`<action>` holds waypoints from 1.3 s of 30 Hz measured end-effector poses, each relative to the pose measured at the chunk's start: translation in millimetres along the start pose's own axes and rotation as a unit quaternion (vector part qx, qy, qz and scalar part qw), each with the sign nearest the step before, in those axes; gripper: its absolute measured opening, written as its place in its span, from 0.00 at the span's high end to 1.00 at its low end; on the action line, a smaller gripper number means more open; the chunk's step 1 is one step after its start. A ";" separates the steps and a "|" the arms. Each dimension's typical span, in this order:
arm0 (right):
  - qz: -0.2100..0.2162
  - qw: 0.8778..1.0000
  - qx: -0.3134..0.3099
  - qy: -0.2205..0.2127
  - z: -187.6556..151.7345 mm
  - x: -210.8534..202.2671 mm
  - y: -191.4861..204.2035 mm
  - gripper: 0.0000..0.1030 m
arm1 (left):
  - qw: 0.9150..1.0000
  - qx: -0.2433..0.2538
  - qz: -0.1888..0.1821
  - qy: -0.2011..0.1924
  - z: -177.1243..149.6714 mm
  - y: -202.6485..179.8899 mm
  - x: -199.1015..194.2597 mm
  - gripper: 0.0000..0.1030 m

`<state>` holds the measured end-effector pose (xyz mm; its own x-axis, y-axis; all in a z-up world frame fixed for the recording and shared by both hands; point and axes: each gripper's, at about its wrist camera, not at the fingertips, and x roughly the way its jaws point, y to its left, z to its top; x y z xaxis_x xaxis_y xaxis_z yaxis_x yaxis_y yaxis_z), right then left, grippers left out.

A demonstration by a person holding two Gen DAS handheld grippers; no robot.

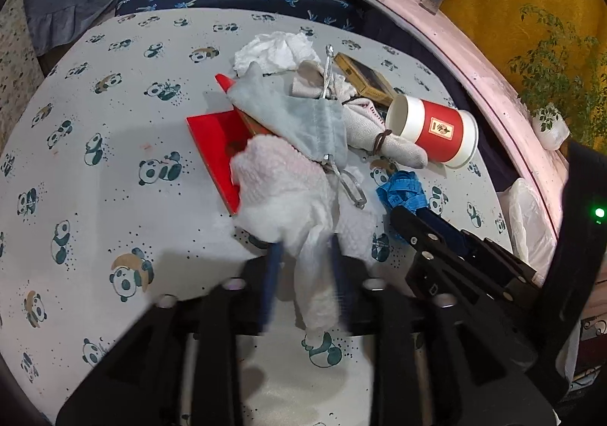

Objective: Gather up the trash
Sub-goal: 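Grasp the white tissue with the left tool while the right tool grasps the blue tape measure, then carry tissue and tape measure over the bin and open both tools to drop them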

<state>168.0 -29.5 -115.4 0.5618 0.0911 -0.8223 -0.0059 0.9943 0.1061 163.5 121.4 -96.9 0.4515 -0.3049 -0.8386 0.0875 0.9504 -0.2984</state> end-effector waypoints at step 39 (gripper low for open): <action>-0.044 0.984 0.081 -0.151 -20.3 -160.6 -106.2 0.88 | 0.984 0.143 -0.078 -0.070 -14.3 -163.1 -69.0 0.94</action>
<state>61.6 -148.6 -5.9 0.7750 -0.0393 -0.6308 0.1716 0.9737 0.1501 105.4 -13.4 3.1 0.5296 -0.4555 -0.7156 0.4027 0.8775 -0.2604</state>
